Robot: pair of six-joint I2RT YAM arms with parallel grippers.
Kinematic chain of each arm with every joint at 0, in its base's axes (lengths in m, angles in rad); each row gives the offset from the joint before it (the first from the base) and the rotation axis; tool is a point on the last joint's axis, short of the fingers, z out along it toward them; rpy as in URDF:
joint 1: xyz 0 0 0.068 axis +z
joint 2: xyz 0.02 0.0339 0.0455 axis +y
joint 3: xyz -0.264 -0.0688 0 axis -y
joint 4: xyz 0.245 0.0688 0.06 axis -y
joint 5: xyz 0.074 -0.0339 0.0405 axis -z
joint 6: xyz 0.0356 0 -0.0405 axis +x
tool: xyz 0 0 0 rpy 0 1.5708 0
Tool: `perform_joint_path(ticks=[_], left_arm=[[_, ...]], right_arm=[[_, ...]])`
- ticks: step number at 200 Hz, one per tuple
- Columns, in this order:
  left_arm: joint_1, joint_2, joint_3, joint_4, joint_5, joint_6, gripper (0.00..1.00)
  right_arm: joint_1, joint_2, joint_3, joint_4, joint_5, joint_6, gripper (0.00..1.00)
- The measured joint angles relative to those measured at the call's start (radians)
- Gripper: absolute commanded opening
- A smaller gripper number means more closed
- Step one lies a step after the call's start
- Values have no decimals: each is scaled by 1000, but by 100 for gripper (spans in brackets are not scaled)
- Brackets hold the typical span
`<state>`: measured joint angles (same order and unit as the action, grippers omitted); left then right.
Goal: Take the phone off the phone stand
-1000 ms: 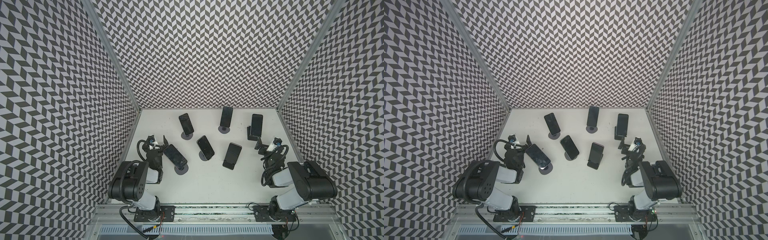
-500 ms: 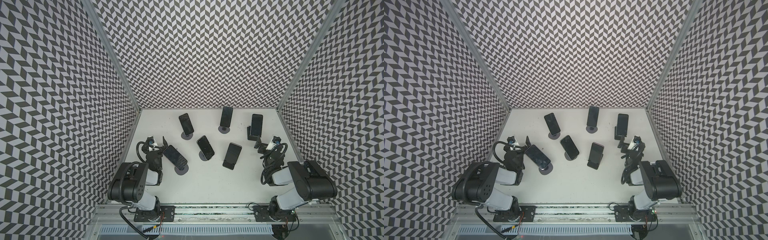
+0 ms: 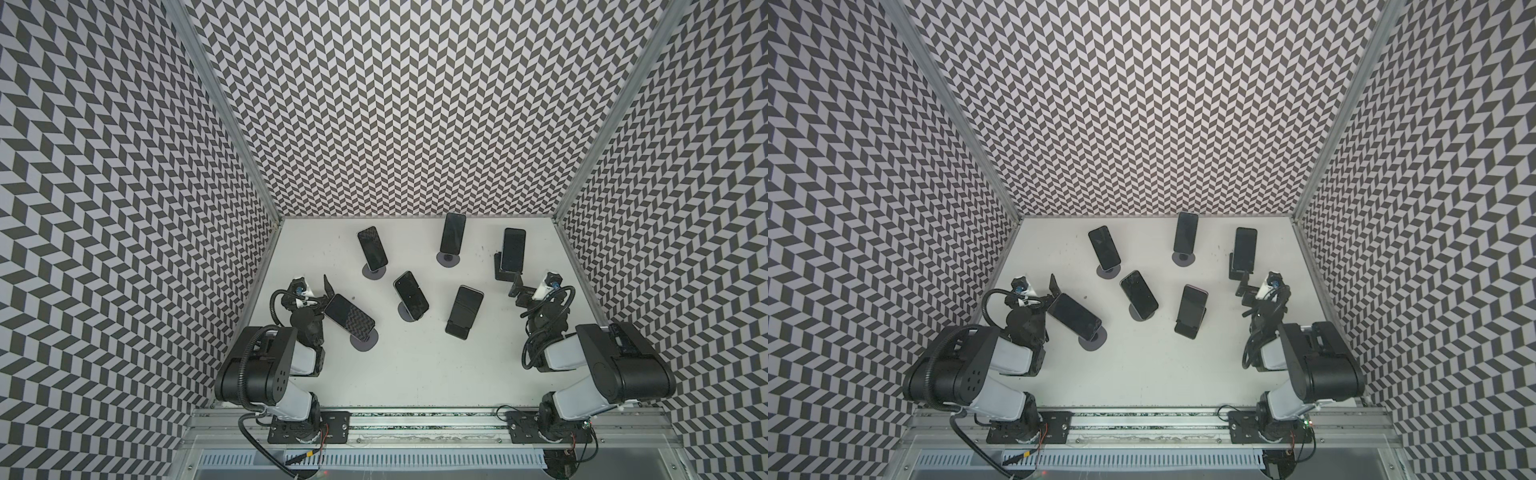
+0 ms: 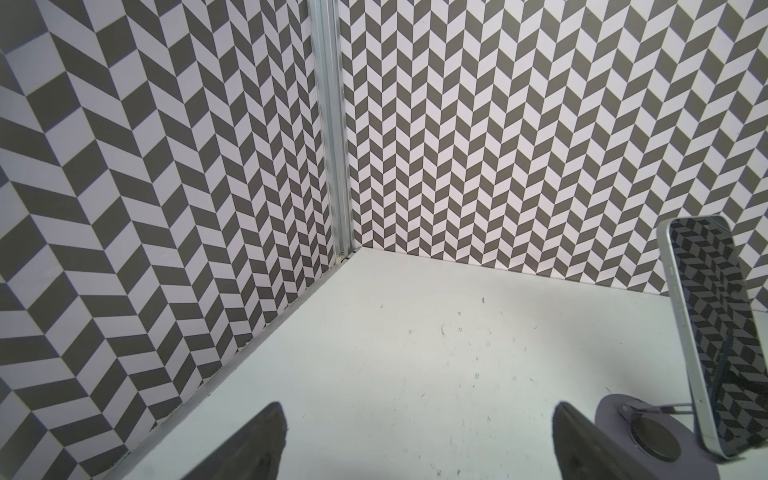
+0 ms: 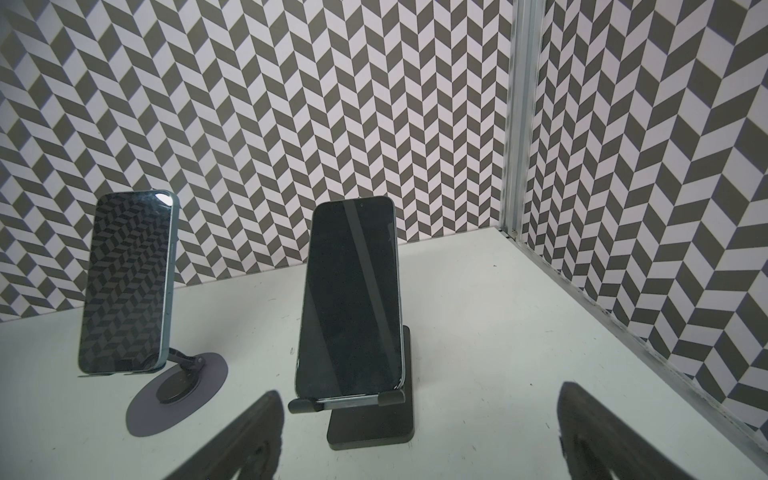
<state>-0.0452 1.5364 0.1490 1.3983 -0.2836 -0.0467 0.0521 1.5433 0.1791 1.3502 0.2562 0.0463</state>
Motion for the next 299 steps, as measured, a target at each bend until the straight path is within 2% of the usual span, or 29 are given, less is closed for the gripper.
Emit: perform_joint_path(ticks=[211,243,299], left_arm=[[22,-24,29,-73,46,-5,100],[35,-85,80,-190,55,-19,100],[53,-90,111,-254,61,-47,100]], right_arm=[[0,-40,16,-74,-29,-4,95],[0,-43,17,-93,-29,-4,95],[0,-51,17,-94,-39,-4,95]])
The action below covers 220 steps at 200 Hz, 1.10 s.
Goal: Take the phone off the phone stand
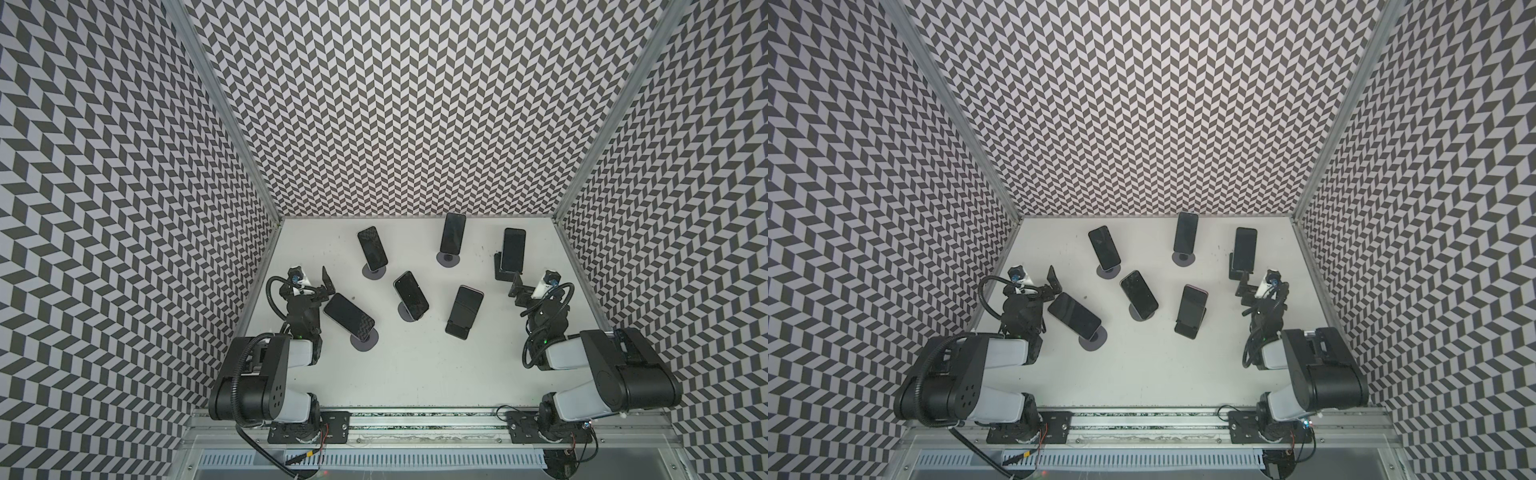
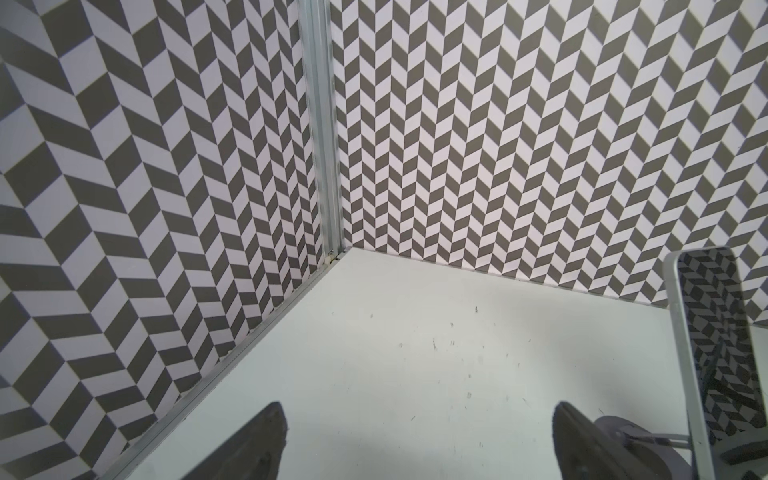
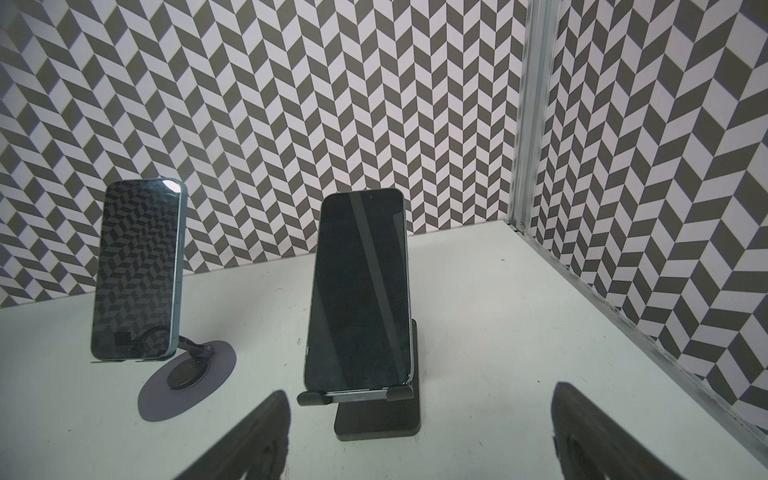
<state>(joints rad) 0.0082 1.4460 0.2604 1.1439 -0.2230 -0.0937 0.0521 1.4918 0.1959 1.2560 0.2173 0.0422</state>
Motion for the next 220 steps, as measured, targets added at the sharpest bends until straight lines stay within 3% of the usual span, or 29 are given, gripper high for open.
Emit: perform_joint_path(ticks=[55,119,181,220], left_arm=[[53,-22,58,-137,0,-57,100],[106,-92,199,-361,0,-90,100],[115,-128,492,-717,-2,-91,100],[115,-130,676,-938,13,-91,100]], right_arm=[[0,-68,3,-43,9,2,95],[0,-173,165,-230,13,16,95],[0,-193,467,-607,8,65,100],[0,-186,715,-880,-54,102,100]])
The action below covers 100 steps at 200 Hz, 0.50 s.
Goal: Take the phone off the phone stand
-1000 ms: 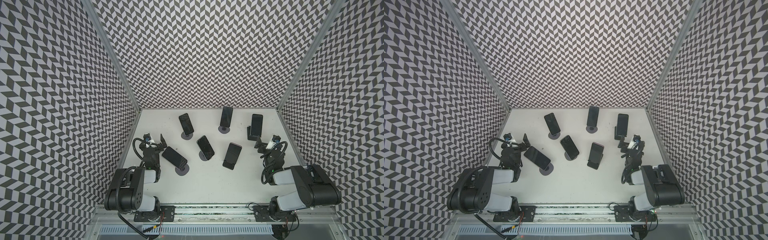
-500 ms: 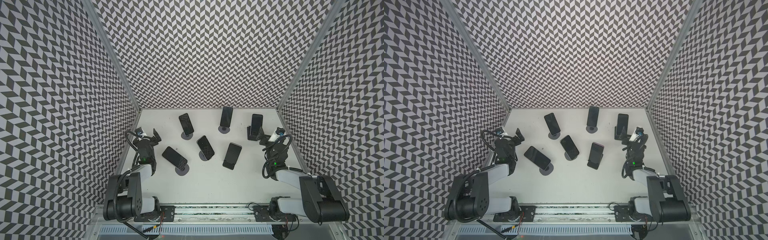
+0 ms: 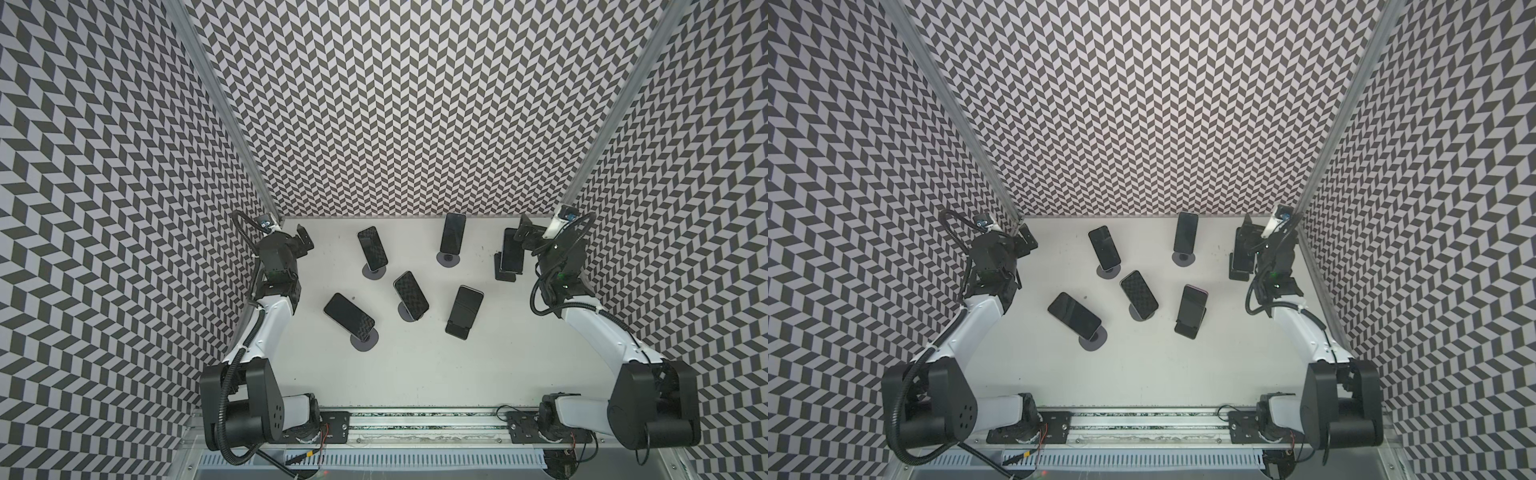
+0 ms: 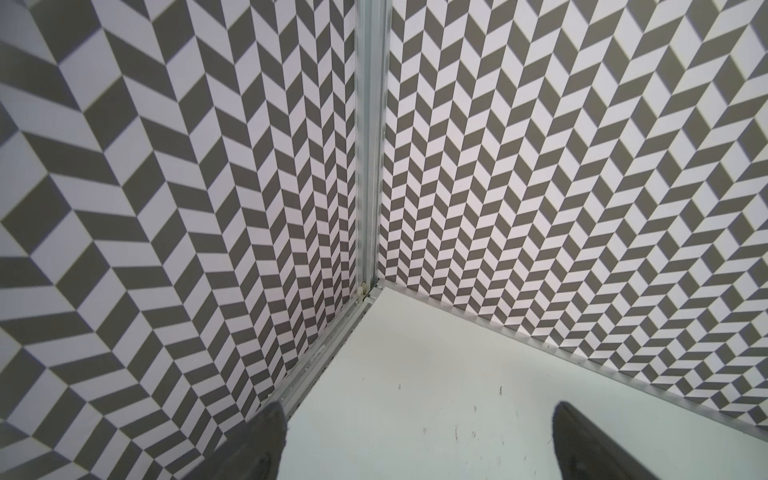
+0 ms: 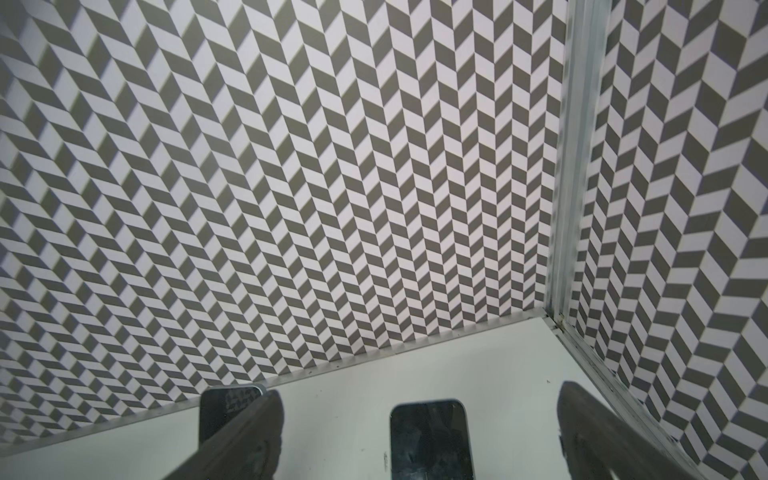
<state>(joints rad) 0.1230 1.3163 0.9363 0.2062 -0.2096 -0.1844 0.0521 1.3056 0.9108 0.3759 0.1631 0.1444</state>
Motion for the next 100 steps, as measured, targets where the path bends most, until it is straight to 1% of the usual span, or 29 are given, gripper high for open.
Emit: perform_joint_path(ticks=[31,50,76,100], left_arm=[[-10,-11,113,-130,39,-2,99],[-41,-44,165,-209,55,-8,98],[-143,-125,240,-313,66,-9,97],[-261,-197,330,-425,61,-19,95]], right_arm=[[0,7,152,-155,-92,26,100],[4,31,278,-268,-173,45,98],[28,53,426,-398,-277,64,95],[98,68,535,-513,-344,63,93]])
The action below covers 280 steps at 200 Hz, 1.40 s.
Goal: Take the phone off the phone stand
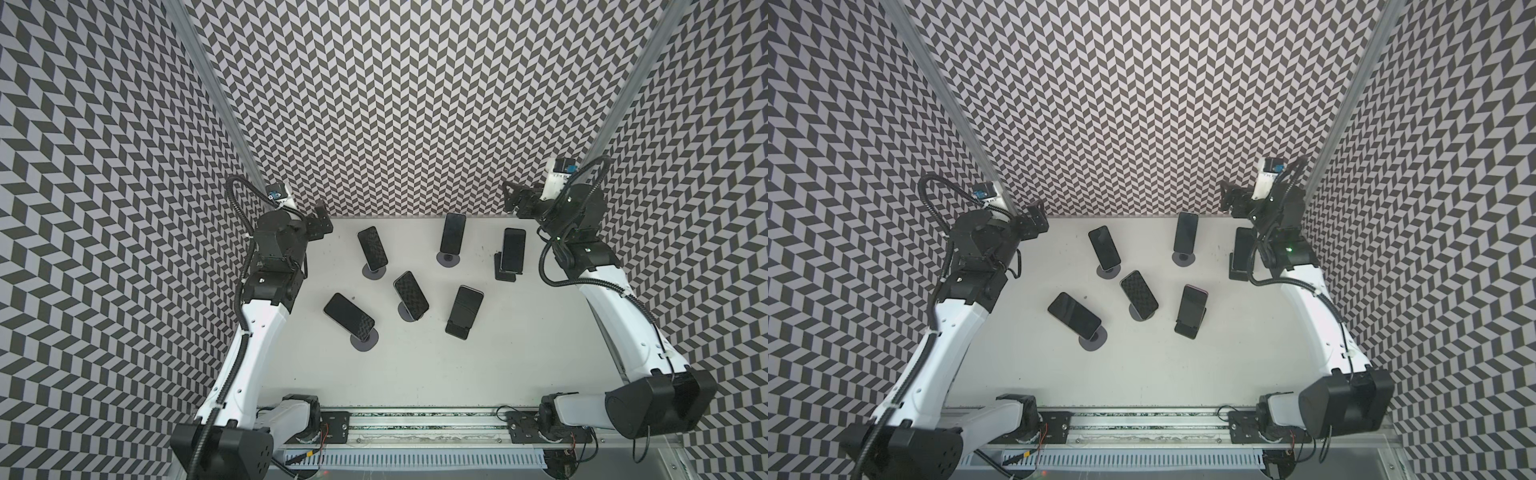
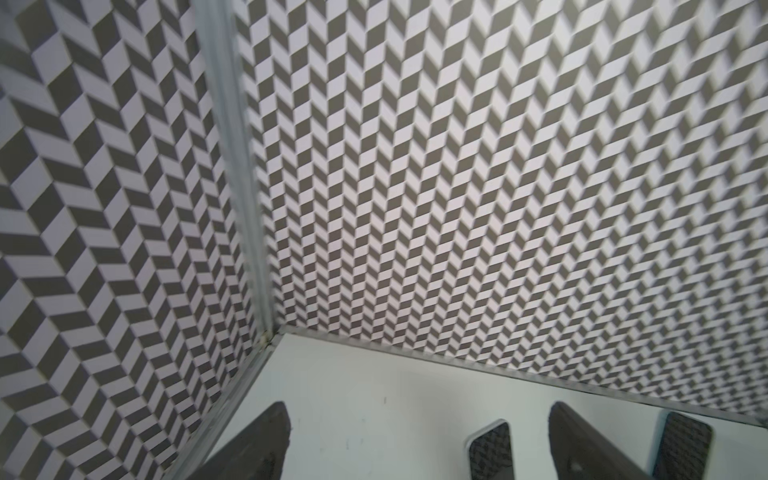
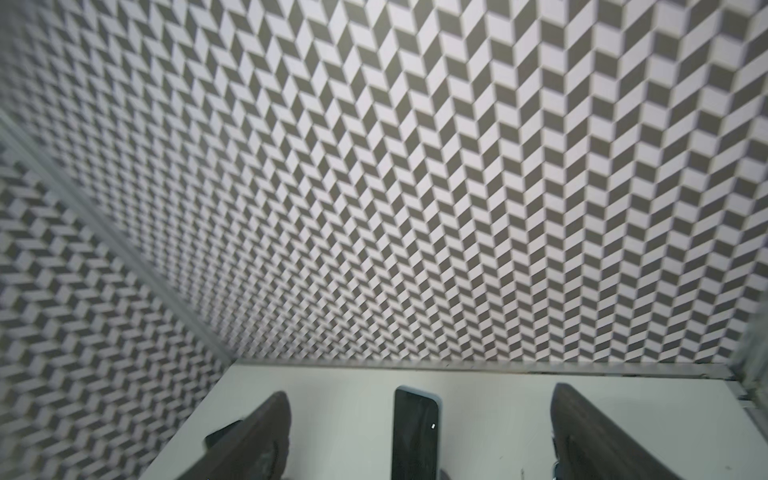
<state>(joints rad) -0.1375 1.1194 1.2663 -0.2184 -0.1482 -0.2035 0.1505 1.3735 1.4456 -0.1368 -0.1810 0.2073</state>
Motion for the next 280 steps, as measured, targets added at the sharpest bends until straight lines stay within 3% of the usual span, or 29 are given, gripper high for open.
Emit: perform_joint_path(ticks=[47,94,130,180,210,243,280], left_arm=[[-167,-57,145,-237,-3,-102,93],[-179,-102,130,-428,112,-225,94],[-179,-185,69,-504,106,-247,95],[-179,-141,126,-584,74,-304,93],[-179,-114,154,-688,31,-404,88],[-179,-124,152,-796,0,-522,87],[-179,-168,148,-840,-26,-560,88]], right_arm=[[200,76,177,-195,-63,-8,89],[409,93,212,-322,-59,-25,88],[522,126,191,-341,-56,-68,88],[558,167,134,-334,-101,-151,88],[561,191,117,-329,-157,-186,92],[573,212,92,-323,-197,-209,92],[603,237,93,-325,-209,-228,91]])
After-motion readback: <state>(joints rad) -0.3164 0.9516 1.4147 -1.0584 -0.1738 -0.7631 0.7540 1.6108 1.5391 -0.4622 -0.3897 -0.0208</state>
